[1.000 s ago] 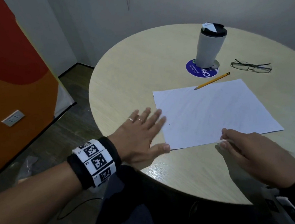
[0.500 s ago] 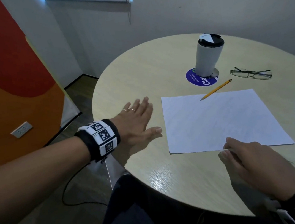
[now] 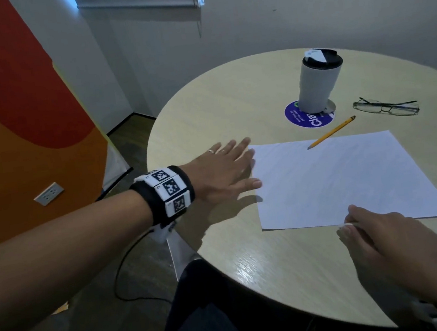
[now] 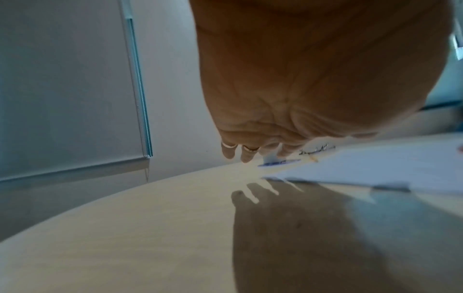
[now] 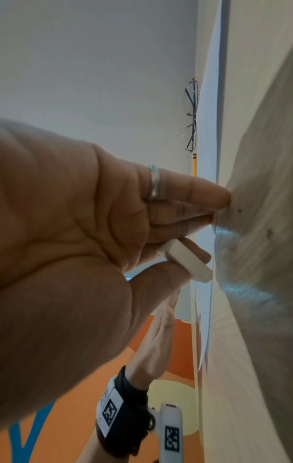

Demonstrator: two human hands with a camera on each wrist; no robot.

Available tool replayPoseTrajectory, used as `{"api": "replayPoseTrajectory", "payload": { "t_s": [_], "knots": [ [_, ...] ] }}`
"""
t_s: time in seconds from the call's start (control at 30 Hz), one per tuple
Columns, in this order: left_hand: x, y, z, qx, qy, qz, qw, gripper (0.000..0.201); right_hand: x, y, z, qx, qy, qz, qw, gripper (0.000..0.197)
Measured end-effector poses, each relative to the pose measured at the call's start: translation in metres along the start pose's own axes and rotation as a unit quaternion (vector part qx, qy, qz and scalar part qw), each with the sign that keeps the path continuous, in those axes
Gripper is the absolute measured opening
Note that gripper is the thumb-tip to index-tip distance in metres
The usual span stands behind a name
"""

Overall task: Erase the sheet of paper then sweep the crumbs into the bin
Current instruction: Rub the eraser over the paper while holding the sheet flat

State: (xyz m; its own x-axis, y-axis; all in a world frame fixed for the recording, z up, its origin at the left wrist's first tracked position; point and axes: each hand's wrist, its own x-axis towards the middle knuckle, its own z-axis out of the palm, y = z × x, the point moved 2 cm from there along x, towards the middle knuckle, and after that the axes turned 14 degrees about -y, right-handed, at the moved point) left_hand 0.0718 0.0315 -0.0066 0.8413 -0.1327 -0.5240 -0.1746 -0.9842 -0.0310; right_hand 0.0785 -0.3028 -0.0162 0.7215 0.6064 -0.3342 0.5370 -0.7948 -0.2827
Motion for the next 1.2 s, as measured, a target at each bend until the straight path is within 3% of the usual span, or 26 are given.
{"api": "replayPoseTrajectory", "payload": {
  "t_s": [0.13, 0.27, 0.5, 0.63, 0.97, 1.07, 1.2],
  "knots": [
    [0.014, 0.018, -0.019, -0.058, 0.026, 0.047, 0.997, 0.083, -0.001, -0.004, -0.002, 0.016, 0.001, 0.007, 1.000, 0.029],
    [0.031, 0.016, -0.019, -0.083, 0.005, 0.068, 0.994, 0.076, 0.000, -0.003, 0.001, 0.010, 0.005, 0.010, 1.000, 0.033],
    [0.037, 0.013, -0.010, -0.086, -0.026, 0.069, 0.994, 0.070, 0.005, 0.013, 0.018, 0.057, 0.087, -0.026, 0.994, 0.022],
    [0.033, 0.012, -0.013, -0.106, -0.022, 0.070, 0.992, 0.068, 0.008, 0.027, 0.023, 0.096, 0.054, -0.035, 0.993, 0.037],
    [0.040, 0.012, -0.022, -0.094, 0.013, 0.104, 0.990, 0.051, 0.003, 0.024, 0.011, 0.061, 0.019, -0.008, 0.998, 0.042],
    [0.049, 0.014, -0.037, -0.061, 0.024, 0.074, 0.995, 0.051, -0.005, -0.001, -0.003, 0.032, 0.013, 0.005, 0.999, 0.041],
    [0.068, 0.027, -0.073, 0.070, 0.060, -0.007, 0.996, 0.048, -0.012, -0.024, -0.015, 0.019, -0.014, 0.042, 0.999, 0.028]
  ]
}}
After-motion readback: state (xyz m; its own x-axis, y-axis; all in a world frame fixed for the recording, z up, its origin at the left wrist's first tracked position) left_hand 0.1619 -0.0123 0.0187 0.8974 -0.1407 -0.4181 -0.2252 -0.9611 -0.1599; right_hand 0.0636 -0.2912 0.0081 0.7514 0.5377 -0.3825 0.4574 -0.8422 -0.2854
